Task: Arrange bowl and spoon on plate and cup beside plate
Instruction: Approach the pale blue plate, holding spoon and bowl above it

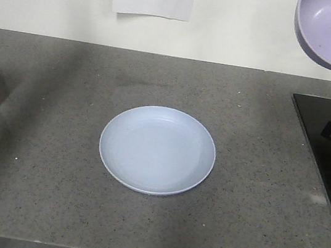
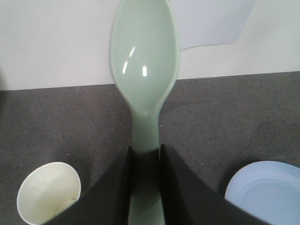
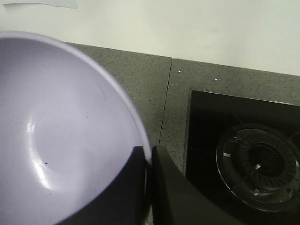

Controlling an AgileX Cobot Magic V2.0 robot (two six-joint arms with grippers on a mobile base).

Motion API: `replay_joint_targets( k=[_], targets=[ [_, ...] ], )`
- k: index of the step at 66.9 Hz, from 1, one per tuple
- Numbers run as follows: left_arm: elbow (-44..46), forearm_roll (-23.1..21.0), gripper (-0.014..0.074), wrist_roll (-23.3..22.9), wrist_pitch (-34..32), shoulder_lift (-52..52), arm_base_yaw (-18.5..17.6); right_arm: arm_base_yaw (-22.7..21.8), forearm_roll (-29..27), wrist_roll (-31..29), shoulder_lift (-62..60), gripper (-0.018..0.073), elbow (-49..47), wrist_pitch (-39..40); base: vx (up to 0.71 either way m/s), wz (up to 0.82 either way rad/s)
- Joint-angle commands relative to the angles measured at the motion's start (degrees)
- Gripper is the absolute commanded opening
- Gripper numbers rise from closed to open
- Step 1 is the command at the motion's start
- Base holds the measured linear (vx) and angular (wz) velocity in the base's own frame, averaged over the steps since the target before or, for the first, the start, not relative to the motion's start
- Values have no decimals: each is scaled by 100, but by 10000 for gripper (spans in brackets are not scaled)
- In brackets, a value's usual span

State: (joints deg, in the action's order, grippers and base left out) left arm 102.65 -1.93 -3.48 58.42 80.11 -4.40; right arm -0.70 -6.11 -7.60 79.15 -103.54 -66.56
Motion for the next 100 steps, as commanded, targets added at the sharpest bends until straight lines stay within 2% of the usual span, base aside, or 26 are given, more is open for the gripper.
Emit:
replay_joint_targets(
  k=[1,100],
  targets=[
    [140,-43,-6,-1,-373,-149,-34,-14,-5,-32,-156,-10,-159,380,0,0],
    [140,-43,-6,-1,-373,-149,-34,-14,-5,-32,-156,-10,-159,380,1,0]
  ],
)
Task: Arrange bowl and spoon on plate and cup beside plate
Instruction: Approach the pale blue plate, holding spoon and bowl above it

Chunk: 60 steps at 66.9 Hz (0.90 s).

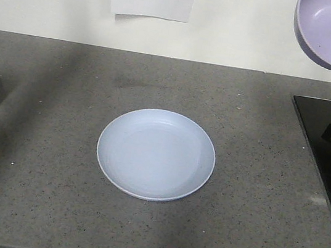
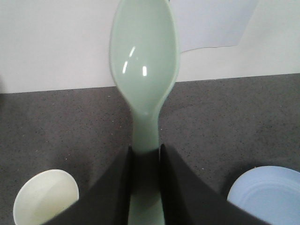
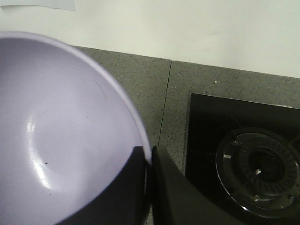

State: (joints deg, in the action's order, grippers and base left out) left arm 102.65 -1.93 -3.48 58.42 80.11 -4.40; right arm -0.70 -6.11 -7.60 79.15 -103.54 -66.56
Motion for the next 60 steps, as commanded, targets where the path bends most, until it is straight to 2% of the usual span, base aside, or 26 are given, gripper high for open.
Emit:
replay_joint_targets(
  k=[1,60],
  targets=[
    [140,-43,-6,-1,-373,-149,-34,-14,-5,-32,-156,-10,-159,380,3,0],
    [140,-43,-6,-1,-373,-149,-34,-14,-5,-32,-156,-10,-159,380,4,-1]
  ],
)
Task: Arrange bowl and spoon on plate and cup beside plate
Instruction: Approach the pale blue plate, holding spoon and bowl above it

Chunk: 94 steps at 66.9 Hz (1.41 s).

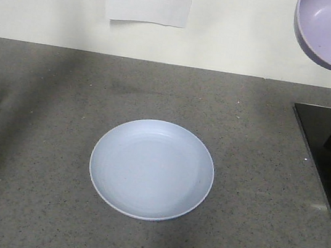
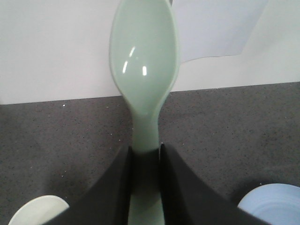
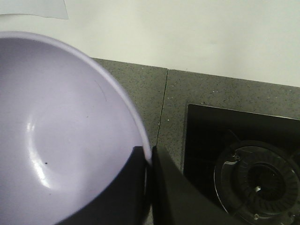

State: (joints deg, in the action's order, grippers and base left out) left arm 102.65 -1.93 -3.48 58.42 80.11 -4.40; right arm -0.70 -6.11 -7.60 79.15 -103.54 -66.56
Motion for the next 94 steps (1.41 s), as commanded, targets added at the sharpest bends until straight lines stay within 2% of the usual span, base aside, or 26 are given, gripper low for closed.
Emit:
replay_joint_targets(
  k=[1,94],
  targets=[
    [140,-43,-6,-1,-373,-149,-34,-14,-5,-32,-156,-10,-159,380,3,-1],
    [140,-43,-6,-1,-373,-149,-34,-14,-5,-32,-156,-10,-159,380,0,0]
  ],
)
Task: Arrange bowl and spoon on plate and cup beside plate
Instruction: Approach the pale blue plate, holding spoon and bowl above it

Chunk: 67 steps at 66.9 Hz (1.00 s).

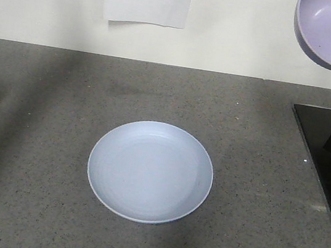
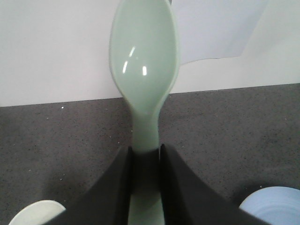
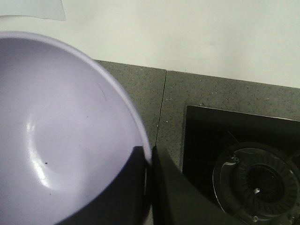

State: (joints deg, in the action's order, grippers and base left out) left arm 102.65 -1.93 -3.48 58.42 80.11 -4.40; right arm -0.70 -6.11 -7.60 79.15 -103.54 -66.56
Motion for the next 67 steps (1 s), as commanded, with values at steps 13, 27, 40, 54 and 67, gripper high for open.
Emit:
replay_joint_targets(
  k=[13,27,40,54,67],
  targets=[
    [140,-43,-6,-1,-373,-149,-34,-14,-5,-32,-156,-10,-159,380,0,0],
    [140,-43,-6,-1,-373,-149,-34,-14,-5,-32,-156,-10,-159,380,0,0],
    [140,-43,-6,-1,-373,-149,-34,-14,-10,-32,-156,-10,-159,404,0,0],
    [140,-24,-6,-1,-741,-149,-34,-14,-30,-32,-156,-10,-159,430,0,0],
    [140,-52,-6,-15,-1109,-149,-34,-14,-56,-27,-156,-10,-159,527,0,0]
  ],
)
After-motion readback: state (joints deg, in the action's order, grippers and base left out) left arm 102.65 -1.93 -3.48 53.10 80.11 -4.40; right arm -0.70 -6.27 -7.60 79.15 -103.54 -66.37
